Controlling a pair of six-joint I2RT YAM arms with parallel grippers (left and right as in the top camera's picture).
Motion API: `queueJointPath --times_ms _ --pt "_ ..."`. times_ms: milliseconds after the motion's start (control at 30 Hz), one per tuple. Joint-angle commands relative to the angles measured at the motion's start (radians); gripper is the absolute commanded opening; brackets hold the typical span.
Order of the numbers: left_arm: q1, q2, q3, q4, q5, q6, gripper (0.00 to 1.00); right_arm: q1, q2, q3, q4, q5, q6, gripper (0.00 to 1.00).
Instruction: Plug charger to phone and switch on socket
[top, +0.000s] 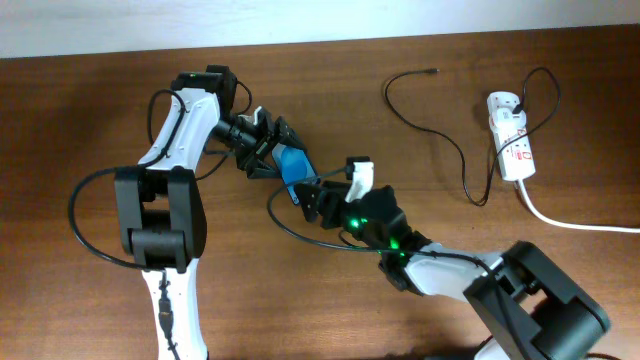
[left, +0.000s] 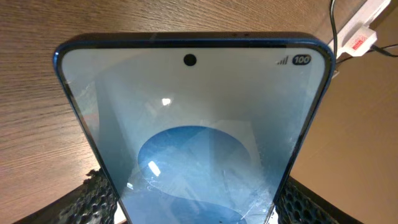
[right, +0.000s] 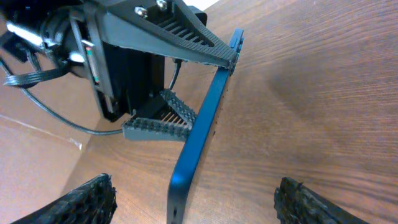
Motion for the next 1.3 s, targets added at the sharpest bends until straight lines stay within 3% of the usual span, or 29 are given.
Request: queueJointPath --times_ms 0,300,367,533,633,700,800,933,1100,1200,1267 --pt "0.001 -0.005 0.019 -0.002 0.038 0.016 0.70 0.027 0.040 0.095 -0.014 0.028 0.018 0.79" --pt "-0.015 -0.005 0.019 -0.002 0.039 0.016 0.70 0.098 0.080 0.223 -0.169 0.238 0.019 0.59" --pt "-0.014 -0.005 0.019 -0.002 0.039 0.016 0.70 0.097 0.087 0.224 -0.169 0.238 0.019 0.43" --pt "-0.014 -0.005 0.019 -0.002 0.038 0.016 0.71 0.097 0.089 0.224 -0.169 0.232 0.041 0.18" --pt "-0.014 -0.005 0.019 -0.002 0.038 0.016 0.79 0.095 0.089 0.224 -0.169 0.214 0.041 0.09" --pt "-0.008 -0.005 0.019 -0.002 0.038 0.016 1.00 0.090 0.080 0.224 -0.169 0.213 0.041 0.04" --pt "0.023 -0.028 0.019 -0.003 0.038 0.077 0.99 0.061 0.050 0.223 -0.179 0.182 0.042 0.04" --pt "0.151 -0.222 0.019 -0.040 0.038 0.341 0.99 0.010 -0.020 0.223 -0.303 0.149 0.123 0.04" --pt "0.386 -0.555 -0.060 -0.116 0.091 0.605 0.99 -0.118 -0.054 0.223 -0.326 -0.167 0.310 0.04" --pt "0.500 -0.698 -0.417 0.109 0.274 0.579 0.99 -0.147 -0.054 0.223 -0.280 -0.252 0.407 0.04" --pt "0.508 -0.698 -0.652 0.302 0.387 0.448 0.99 -0.146 -0.054 0.223 -0.249 -0.286 0.566 0.04"
